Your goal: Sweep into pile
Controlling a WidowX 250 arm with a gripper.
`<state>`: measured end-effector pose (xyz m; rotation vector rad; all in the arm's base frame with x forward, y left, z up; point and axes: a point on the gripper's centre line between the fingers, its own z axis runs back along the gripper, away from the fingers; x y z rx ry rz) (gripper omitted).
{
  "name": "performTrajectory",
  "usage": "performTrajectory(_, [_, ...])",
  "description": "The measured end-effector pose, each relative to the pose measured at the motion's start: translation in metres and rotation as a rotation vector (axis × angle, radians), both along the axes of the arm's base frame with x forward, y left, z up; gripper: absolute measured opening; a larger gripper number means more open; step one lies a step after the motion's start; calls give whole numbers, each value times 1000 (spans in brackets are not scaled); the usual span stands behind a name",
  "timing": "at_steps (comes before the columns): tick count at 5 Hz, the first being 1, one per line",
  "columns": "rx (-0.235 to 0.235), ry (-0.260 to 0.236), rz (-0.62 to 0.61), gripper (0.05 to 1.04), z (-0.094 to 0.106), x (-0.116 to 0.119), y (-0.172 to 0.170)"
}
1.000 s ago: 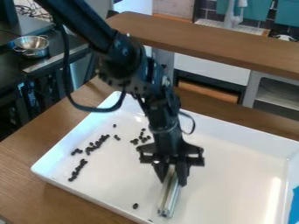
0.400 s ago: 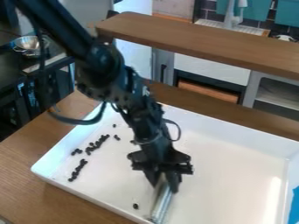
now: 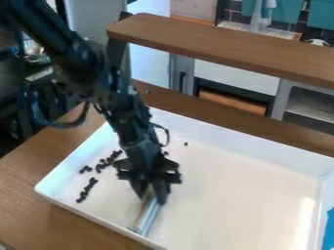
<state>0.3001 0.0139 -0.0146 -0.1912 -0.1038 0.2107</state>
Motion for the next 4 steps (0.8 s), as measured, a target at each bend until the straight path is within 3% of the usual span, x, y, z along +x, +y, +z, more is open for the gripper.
performTrajectory(1, [44, -35, -2, 381, -1, 0, 22])
performTrajectory(2, [120, -82, -23, 381, -2, 8, 47])
performTrajectory(3, [160, -99, -53, 381, -2, 11, 72])
performTrajectory(4, [151, -69, -61, 380, 0, 6, 88])
